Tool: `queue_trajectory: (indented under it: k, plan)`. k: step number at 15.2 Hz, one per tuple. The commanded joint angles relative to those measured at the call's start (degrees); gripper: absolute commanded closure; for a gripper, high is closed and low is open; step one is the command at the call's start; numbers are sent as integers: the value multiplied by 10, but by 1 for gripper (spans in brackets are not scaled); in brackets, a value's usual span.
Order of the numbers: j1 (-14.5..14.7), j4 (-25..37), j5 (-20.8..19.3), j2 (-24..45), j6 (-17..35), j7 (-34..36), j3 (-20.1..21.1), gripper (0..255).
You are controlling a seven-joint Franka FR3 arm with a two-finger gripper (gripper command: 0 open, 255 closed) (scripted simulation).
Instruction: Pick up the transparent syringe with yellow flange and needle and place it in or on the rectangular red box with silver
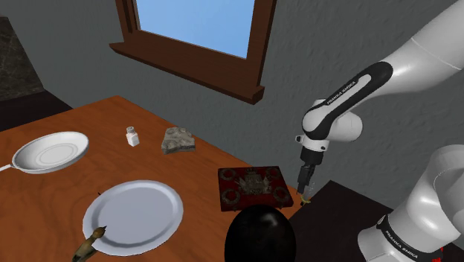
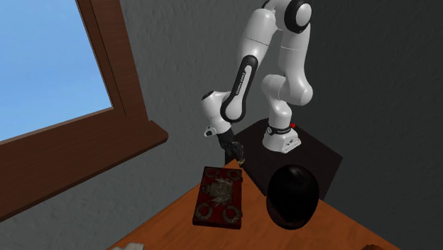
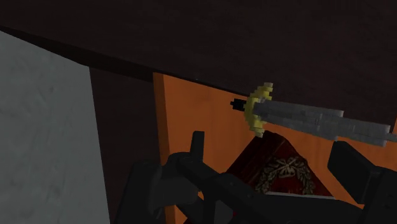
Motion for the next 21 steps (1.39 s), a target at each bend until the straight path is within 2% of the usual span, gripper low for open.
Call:
queue_trajectory:
  k: [1,4,11,12,21]
  plan:
    - [6,0,27,21,16,-18,5,0]
    - [13,-1,62,45,36,-41,14,0]
    - [13,-1,62,45,35,-41,14,0]
    - [13,-1,62,45,35,-41,14,255]
    - [13,-1,62,45,36,-41,14,255]
